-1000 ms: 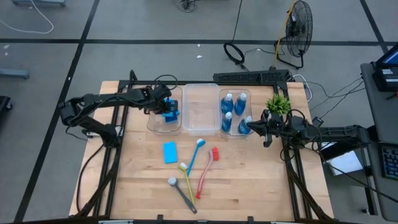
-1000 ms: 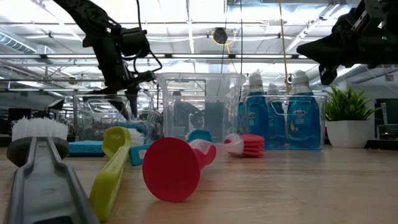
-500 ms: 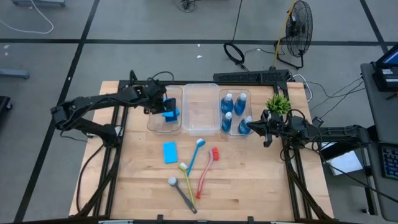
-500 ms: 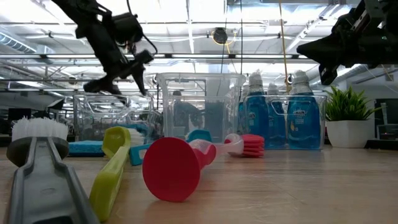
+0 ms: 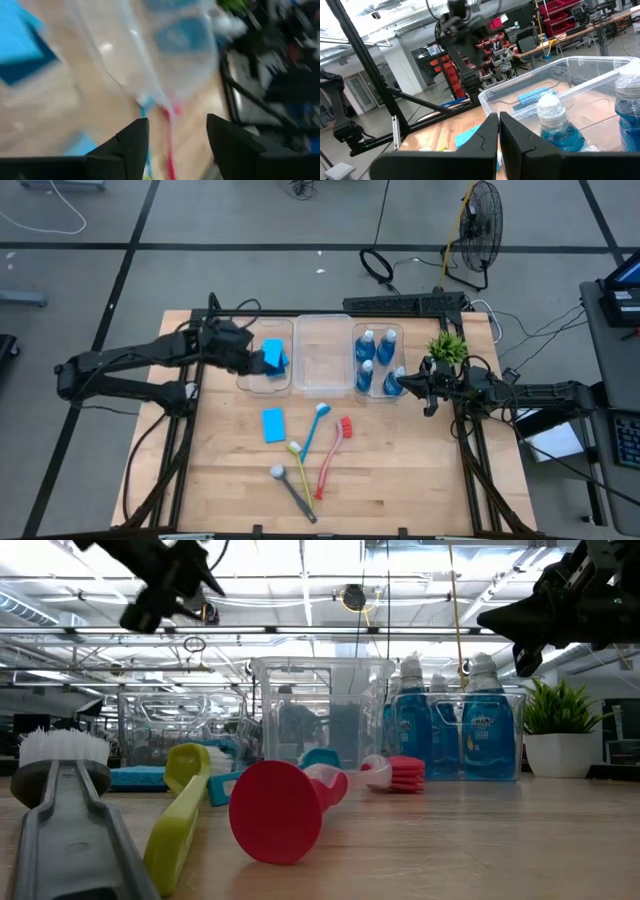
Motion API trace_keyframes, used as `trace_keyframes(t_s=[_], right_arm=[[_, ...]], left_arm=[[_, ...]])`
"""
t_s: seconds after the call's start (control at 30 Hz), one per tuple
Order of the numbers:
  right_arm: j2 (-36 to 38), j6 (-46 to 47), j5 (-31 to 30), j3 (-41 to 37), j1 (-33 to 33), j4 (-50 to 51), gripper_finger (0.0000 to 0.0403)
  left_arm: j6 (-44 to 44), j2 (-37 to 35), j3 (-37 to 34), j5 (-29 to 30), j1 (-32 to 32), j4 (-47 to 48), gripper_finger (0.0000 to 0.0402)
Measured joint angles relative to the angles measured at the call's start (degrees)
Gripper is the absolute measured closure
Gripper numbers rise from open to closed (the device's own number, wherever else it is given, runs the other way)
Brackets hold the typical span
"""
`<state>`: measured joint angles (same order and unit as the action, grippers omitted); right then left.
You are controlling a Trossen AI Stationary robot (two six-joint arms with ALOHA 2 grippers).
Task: Pick & Place Kitchen Sink Supplies
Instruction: Put the blue sponge wipe into the left transparent bin
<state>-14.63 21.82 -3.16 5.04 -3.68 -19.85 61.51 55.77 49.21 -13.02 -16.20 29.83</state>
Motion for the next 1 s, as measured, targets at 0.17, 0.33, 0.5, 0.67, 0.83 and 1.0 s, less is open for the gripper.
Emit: trace_keyframes(t_s=[0.17,0.33,0.5,0.67,0.83,1.0], right_arm=[[0.0,0.0,0.0,0.0,0.0,0.0,0.0399],[0.0,0.0,0.0,0.0,0.0,0.0,0.0399],[0.0,0.0,0.0,0.0,0.0,0.0,0.0399],[0.0,0.0,0.1,0.0,0.0,0.0,0.0399],[0.0,0.0,0.2,0.0,0.0,0.0,0.0399],[0.0,0.0,0.2,0.0,0.0,0.0,0.0399]], left_arm=[[3.3,-1.9,0.0,-0.3,10.6,-0.2,0.0228],[10.1,-0.8,0.0,4.3,21.3,-0.1,0.0243],[12.4,3.4,0.0,12.8,29.5,0.1,0.0247],[11.0,9.5,0.0,17.8,35.1,0.0,0.0247],[17.1,15.3,0.0,19.9,37.5,2.3,0.0247],[30.0,19.7,0.0,20.1,38.2,9.5,0.0247]])
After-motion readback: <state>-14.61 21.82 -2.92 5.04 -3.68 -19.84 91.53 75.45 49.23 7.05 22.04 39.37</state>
